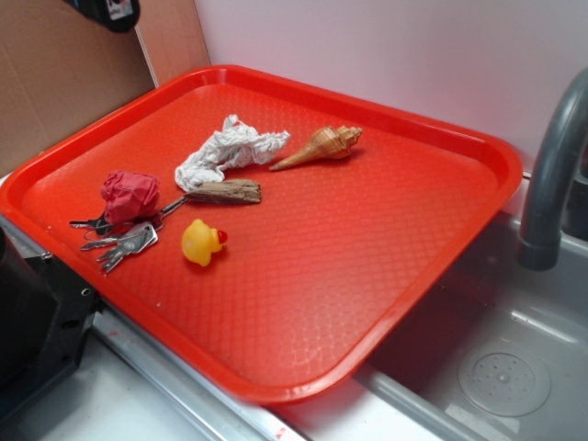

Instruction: Grab the white paper.

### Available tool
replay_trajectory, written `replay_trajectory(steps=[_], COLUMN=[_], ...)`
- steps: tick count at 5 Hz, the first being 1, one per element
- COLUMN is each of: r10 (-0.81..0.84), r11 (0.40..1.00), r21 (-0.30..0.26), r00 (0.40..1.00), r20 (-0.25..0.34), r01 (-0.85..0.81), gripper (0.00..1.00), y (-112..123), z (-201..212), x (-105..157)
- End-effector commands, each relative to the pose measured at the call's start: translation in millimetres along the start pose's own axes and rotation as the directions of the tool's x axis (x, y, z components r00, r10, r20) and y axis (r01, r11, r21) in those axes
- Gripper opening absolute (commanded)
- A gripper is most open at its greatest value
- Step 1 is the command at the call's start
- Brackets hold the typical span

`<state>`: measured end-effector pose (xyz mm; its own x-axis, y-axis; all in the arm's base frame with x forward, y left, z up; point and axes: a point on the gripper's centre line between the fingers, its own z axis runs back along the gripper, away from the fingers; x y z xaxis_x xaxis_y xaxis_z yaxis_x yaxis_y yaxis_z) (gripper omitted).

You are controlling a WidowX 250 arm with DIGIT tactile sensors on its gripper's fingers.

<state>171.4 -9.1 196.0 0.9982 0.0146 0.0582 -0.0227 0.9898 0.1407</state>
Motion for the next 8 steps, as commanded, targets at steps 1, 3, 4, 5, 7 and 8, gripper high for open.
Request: replay_trajectory(steps=[1, 3, 4, 5, 7, 8], r10=[0.354, 0.446, 0.427, 0.393, 0.365, 0.281], r11=[0.933, 0.890, 0.894, 0.909, 0.927, 0.957], r21=[-0.120, -0.139, -0.160, -0.133, -0.066, -0.064], r00=[0.924, 0.893, 0.904, 0.918, 0.929, 0.958], r20=[0.142, 0.061, 0.014, -0.046, -0.063, -0.057], r01=[-0.339, -0.435, -0.419, -0.396, -0.369, -0.284], gripper=[1.00, 1.00, 1.00, 1.00, 0.00, 0.00], y=[70.1, 66.0, 60.7, 48.1, 51.0, 52.8], z=[-61.7, -123.8, -148.9, -175.9, -171.7, -136.8], x=[34.8, 40.4, 34.6, 38.6, 38.6, 38.1])
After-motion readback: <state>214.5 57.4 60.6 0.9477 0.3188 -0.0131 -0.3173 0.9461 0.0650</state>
